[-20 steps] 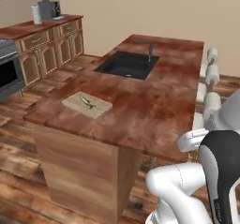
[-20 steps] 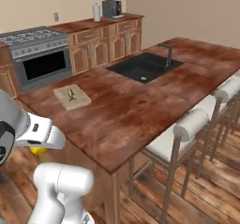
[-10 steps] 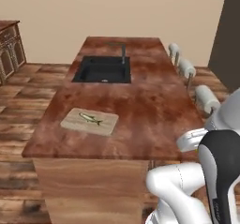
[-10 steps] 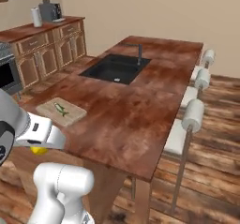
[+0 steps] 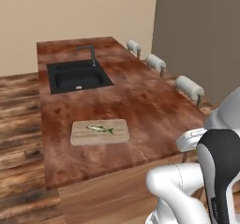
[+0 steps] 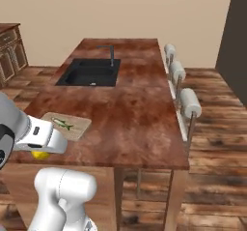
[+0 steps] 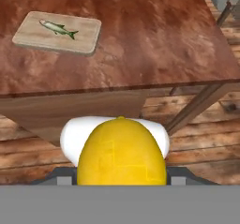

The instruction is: Retrieve a lemon from the fridge and place it on the cutting board with the fish.

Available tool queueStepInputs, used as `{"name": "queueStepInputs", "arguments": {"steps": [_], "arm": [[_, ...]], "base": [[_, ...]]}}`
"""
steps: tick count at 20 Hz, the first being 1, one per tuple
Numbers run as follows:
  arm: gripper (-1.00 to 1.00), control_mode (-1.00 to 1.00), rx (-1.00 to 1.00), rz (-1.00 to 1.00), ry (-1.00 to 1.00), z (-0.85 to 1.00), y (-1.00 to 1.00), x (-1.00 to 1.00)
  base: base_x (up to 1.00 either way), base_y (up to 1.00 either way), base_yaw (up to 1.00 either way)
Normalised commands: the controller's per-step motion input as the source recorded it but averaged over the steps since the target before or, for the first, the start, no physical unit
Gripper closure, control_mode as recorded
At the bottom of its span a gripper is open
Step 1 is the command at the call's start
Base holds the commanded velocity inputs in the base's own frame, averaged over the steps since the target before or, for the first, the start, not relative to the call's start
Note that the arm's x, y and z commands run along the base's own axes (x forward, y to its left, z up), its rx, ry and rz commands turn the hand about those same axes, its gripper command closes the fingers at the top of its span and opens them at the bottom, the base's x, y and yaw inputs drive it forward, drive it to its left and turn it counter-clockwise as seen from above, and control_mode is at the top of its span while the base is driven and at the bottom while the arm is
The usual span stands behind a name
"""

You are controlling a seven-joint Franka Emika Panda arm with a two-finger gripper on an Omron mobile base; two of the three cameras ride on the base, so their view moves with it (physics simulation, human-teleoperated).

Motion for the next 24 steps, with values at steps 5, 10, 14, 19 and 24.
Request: {"name": "queueStepInputs", "arguments": {"steps": [5, 10, 14, 19, 24], "arm": [[1.00, 1.00, 0.00, 0.00, 0.00, 0.00, 0.00, 0.00], [1.00, 1.00, 0.00, 0.00, 0.00, 0.00, 0.00, 0.00], [1.00, 1.00, 0.00, 0.00, 0.00, 0.00, 0.00, 0.00], [1.00, 1.00, 0.00, 0.00, 0.00, 0.00, 0.00, 0.00], [1.00, 1.00, 0.00, 0.00, 0.00, 0.00, 0.00, 0.00]], "base": [[0.02, 0.82, -0.51], [0.20, 0.73, -0.30], [0.30, 0.56, -0.13], [0.48, 0.02, 0.00], [0.43, 0.19, 0.05]]}}
